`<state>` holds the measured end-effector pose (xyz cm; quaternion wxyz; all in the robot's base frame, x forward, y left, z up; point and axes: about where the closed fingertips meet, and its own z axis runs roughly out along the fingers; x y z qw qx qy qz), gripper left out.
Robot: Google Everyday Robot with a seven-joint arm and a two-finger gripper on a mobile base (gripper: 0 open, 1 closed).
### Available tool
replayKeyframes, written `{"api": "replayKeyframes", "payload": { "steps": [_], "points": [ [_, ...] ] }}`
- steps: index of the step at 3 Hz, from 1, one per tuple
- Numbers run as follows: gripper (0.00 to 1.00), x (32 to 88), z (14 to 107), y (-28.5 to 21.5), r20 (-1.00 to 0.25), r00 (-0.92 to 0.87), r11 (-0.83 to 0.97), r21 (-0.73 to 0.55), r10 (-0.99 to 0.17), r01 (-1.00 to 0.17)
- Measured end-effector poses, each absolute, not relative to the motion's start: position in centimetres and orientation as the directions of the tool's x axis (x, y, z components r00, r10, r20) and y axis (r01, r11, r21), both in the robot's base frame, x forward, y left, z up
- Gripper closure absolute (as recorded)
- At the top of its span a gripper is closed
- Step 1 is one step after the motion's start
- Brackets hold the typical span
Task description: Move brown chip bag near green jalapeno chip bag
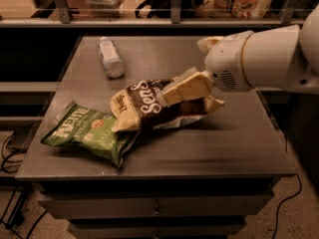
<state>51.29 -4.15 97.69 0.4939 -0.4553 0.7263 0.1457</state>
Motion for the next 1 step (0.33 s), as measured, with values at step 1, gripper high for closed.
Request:
{"api": "replayKeyframes", "payload": {
  "steps": [1],
  "points": [
    [0.00, 51.29, 97.70, -4.14, -0.850, -0.097, 0.543, -0.238, -0.518, -0.805]
  ]
}}
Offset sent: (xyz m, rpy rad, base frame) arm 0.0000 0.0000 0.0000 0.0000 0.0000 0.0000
